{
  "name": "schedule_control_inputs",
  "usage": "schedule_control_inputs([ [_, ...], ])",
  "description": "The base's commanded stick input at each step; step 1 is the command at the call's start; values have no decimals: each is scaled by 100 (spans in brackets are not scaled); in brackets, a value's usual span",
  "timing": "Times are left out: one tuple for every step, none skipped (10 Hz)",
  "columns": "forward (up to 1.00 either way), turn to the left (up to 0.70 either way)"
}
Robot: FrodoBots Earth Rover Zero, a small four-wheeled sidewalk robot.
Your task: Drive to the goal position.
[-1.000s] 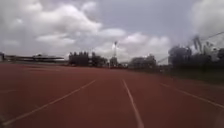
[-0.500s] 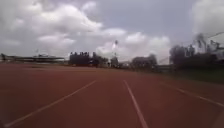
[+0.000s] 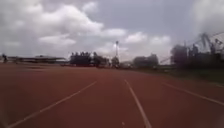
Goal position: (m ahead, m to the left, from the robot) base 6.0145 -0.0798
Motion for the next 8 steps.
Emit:
schedule_control_inputs([
  [70, 0],
  [70, 0],
  [70, 0],
  [70, 0],
  [70, 0],
  [70, 0],
  [70, 0],
  [70, 0],
])
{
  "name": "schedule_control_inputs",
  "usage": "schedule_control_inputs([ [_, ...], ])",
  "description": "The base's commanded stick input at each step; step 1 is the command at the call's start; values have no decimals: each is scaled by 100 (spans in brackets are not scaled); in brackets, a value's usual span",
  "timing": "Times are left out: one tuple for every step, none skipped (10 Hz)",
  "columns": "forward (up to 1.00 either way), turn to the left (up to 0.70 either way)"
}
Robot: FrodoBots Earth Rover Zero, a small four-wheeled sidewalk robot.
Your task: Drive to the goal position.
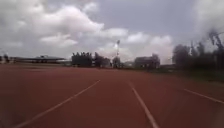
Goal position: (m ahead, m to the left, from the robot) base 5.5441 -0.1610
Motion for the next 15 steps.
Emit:
schedule_control_inputs([
  [70, 0],
  [70, 0],
  [70, 0],
  [70, 0],
  [70, 0],
  [70, 0],
  [70, 0],
  [70, 0],
  [70, 0],
  [70, 0],
  [70, 0],
  [70, 0],
  [70, 0],
  [70, 0],
  [70, 0],
])
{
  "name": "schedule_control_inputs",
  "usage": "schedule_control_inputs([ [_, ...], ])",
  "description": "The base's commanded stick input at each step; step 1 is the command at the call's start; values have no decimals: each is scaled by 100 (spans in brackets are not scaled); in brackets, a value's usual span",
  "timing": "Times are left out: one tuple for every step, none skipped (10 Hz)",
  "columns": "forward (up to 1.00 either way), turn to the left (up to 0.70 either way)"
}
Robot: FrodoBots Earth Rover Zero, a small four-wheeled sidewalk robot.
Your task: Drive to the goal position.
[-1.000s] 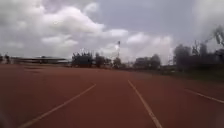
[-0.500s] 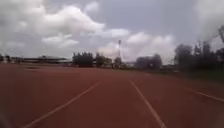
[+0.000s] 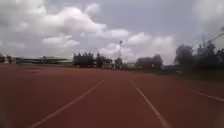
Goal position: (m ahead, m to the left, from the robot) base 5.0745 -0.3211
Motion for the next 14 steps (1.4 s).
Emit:
schedule_control_inputs([
  [70, 0],
  [70, 0],
  [70, 0],
  [70, 0],
  [70, 0],
  [70, 0],
  [70, 0],
  [70, 0],
  [70, 0],
  [70, 0],
  [70, 0],
  [70, 0],
  [70, 0],
  [70, 0],
])
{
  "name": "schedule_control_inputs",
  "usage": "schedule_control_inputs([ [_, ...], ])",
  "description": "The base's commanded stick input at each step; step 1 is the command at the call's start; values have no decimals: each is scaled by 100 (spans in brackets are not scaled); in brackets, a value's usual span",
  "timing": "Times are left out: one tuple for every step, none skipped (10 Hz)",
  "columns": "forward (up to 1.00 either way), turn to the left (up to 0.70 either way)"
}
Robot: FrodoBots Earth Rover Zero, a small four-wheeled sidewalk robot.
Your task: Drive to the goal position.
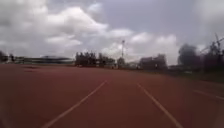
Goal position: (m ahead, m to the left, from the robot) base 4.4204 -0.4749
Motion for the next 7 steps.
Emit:
schedule_control_inputs([
  [70, 0],
  [70, 0],
  [70, 0],
  [70, 0],
  [70, 0],
  [70, 0],
  [70, 0],
])
